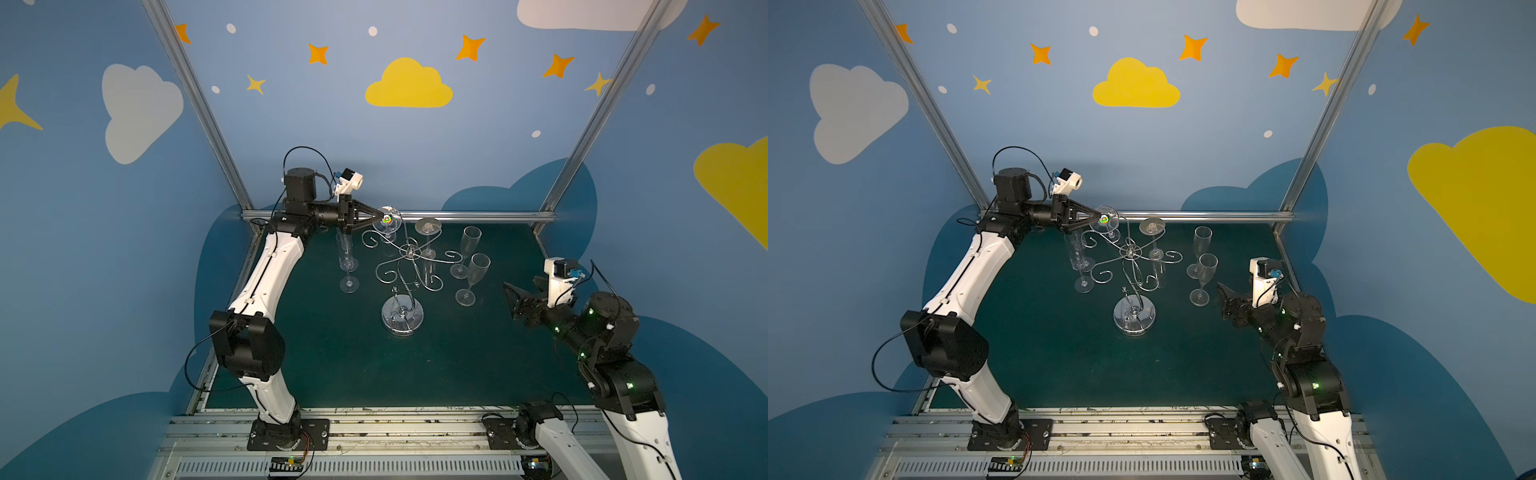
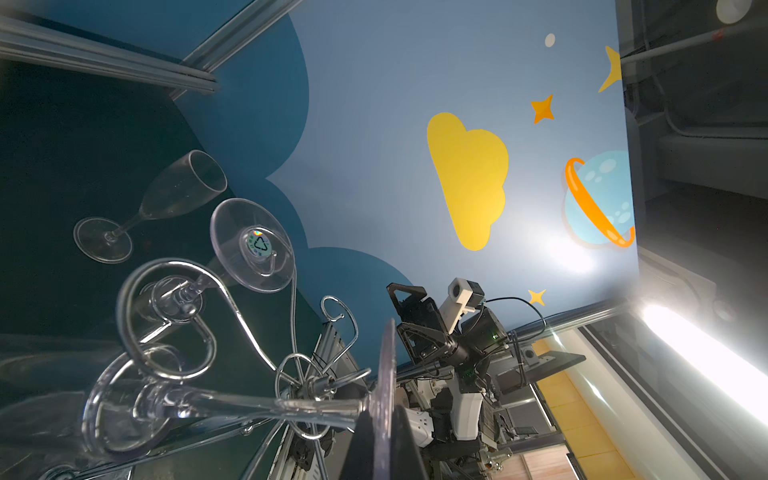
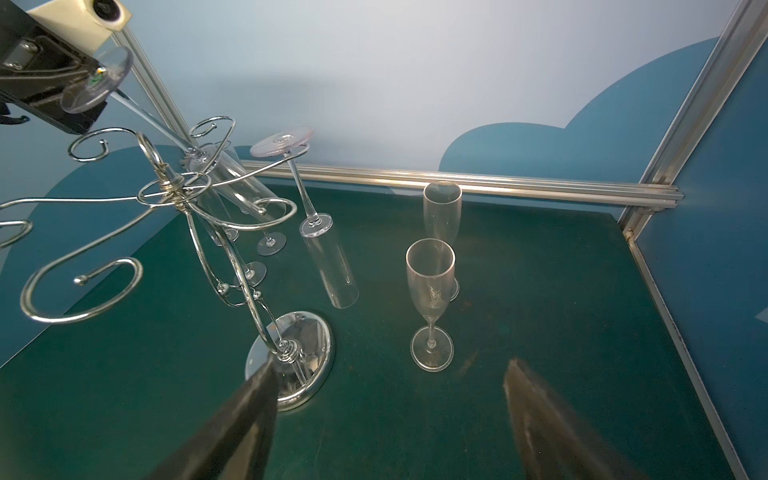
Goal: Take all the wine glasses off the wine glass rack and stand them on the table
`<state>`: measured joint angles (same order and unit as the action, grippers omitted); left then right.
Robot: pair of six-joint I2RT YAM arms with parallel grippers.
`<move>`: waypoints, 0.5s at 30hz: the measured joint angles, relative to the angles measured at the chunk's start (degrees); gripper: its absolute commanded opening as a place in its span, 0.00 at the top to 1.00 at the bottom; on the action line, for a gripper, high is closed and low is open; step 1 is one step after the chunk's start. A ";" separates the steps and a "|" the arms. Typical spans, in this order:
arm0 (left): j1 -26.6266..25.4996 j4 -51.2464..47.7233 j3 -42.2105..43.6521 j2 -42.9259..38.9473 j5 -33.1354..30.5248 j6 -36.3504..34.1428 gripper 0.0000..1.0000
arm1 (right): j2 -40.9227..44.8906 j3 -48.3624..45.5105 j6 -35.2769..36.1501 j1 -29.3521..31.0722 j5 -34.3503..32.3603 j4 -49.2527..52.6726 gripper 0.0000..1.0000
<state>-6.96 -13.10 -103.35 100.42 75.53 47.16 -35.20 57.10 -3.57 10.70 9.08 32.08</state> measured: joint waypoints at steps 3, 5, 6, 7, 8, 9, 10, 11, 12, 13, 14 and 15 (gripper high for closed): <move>0.90 0.04 0.61 -0.96 -0.37 0.00 0.97 | 0.17 0.00 0.00 0.00 0.00 0.00 0.15; 1.33 0.04 0.94 -1.31 -0.61 0.00 0.97 | 0.42 0.00 0.02 0.00 -0.02 0.02 0.15; 1.44 0.09 1.03 -1.33 -0.81 0.00 0.97 | 0.50 0.00 0.02 0.00 -0.04 0.02 0.15; 1.55 0.07 1.09 -1.38 -0.98 -0.02 0.97 | 0.59 0.00 0.04 0.00 -0.04 0.02 0.15; 1.62 0.07 1.11 -1.38 -1.20 0.00 0.97 | 0.68 0.00 0.07 0.00 -0.04 0.04 0.15; 1.73 0.07 1.11 -1.38 -1.46 -0.04 0.97 | 0.72 0.00 0.13 0.00 -0.04 0.07 0.15; 1.73 -0.07 1.05 -1.40 -1.81 -0.24 0.97 | 0.74 0.00 0.17 0.00 -0.04 0.09 0.15; 1.81 -0.35 0.90 -1.40 -2.14 -0.59 0.97 | 0.74 0.00 0.20 0.00 -0.04 0.11 0.15; 1.86 -1.14 0.46 -1.40 -2.54 -1.14 0.97 | 0.74 0.00 0.20 0.00 -0.07 0.13 0.15; 1.90 -2.32 -0.24 -1.40 -3.23 -1.92 0.97 | 0.74 0.00 0.22 0.00 -0.07 0.15 0.15; 2.01 -3.91 -1.31 -1.40 -3.91 -3.06 0.97 | 0.74 0.00 0.26 0.00 -0.07 0.17 0.15; 2.10 -5.38 -2.58 -1.40 -4.66 -4.17 0.97 | 0.74 0.00 0.39 0.00 -0.07 0.22 0.15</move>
<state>-4.86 -18.48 -105.93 99.02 70.87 42.98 -34.46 57.10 -3.18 10.70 9.02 32.29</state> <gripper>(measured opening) 0.063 0.848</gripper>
